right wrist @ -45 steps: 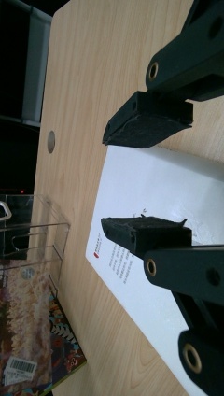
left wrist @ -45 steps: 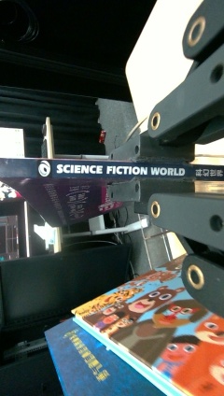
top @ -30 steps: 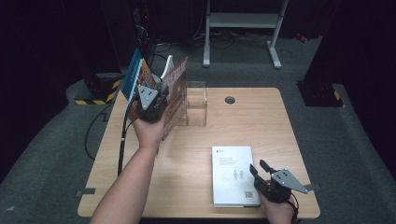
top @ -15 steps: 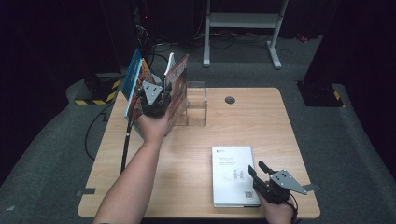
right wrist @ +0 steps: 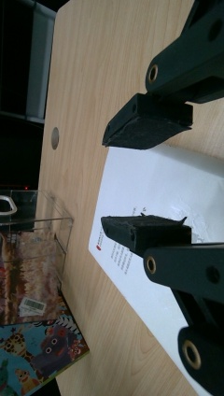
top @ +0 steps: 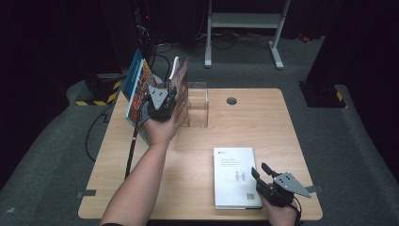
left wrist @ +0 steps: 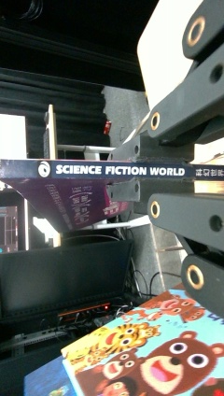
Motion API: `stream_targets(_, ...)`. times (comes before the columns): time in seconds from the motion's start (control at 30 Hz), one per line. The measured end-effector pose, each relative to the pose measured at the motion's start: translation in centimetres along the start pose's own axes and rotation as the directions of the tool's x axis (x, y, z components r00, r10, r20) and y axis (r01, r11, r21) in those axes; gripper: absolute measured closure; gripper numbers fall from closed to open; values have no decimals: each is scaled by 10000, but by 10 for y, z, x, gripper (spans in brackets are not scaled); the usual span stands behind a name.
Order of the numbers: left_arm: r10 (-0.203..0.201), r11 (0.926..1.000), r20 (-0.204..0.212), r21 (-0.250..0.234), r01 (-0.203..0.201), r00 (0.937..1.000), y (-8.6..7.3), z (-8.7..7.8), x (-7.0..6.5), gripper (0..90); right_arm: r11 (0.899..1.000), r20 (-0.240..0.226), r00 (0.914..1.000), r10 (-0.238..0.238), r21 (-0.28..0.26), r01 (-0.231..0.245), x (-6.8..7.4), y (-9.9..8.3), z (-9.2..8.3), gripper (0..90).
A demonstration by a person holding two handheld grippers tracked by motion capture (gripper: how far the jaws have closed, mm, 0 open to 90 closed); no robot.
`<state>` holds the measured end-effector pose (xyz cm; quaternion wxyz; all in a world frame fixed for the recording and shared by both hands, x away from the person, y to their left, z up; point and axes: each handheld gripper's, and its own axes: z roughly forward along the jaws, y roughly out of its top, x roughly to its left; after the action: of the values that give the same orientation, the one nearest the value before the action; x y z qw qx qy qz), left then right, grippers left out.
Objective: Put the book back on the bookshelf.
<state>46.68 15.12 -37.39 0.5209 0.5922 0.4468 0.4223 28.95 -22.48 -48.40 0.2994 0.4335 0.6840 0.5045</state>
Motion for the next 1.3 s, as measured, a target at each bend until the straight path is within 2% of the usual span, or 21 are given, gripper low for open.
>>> stream_targets(0.13,46,9999,54,-117,-46,10000,-7,-9,-2,838,10000,-30,10000,20,25,-19,0,0,1,546)
stream_targets(0.37,595,9982,163,-44,-594,9981,-18,-27,-9,831,10000,-15,10000,8,45,-8,2,-1,1,545)
stream_targets(0.47,653,9979,322,25,-654,9973,-21,-33,-10,829,10000,-36,10000,-13,68,13,2,-1,2,543)
stream_targets(0.77,395,9990,557,184,-406,9977,-27,-45,-4,822,9999,-8,10000,-2,134,2,4,-2,3,543)
stream_targets(0.93,840,9954,725,393,-870,9938,-26,-48,-3,812,9999,-25,10000,-7,122,7,4,-2,3,543)
stream_targets(1.0,1185,9910,1012,504,-1240,9878,-24,-48,-5,793,9999,14,10000,-31,129,31,4,-1,3,541)
stream_targets(1.03,1279,9891,1068,588,-1347,9860,-22,-47,-6,756,9999,24,10000,-31,124,30,4,-1,3,541)
stream_targets(1.1,1028,9906,1085,790,-1116,9888,-17,-43,-5,629,9999,15,10000,-39,145,39,5,-2,3,541)
stream_targets(1.13,901,9900,1068,991,-1007,9902,-14,-40,-5,595,9999,11,10000,-71,152,71,5,-2,4,540)
stream_targets(1.23,749,9879,921,1289,-865,9929,-11,-34,-4,616,9998,-7,10000,-93,147,93,6,-1,3,540)
stream_targets(1.3,597,9870,967,1428,-732,9935,-10,-31,-3,629,9999,12,10000,-83,135,83,5,-2,3,540)
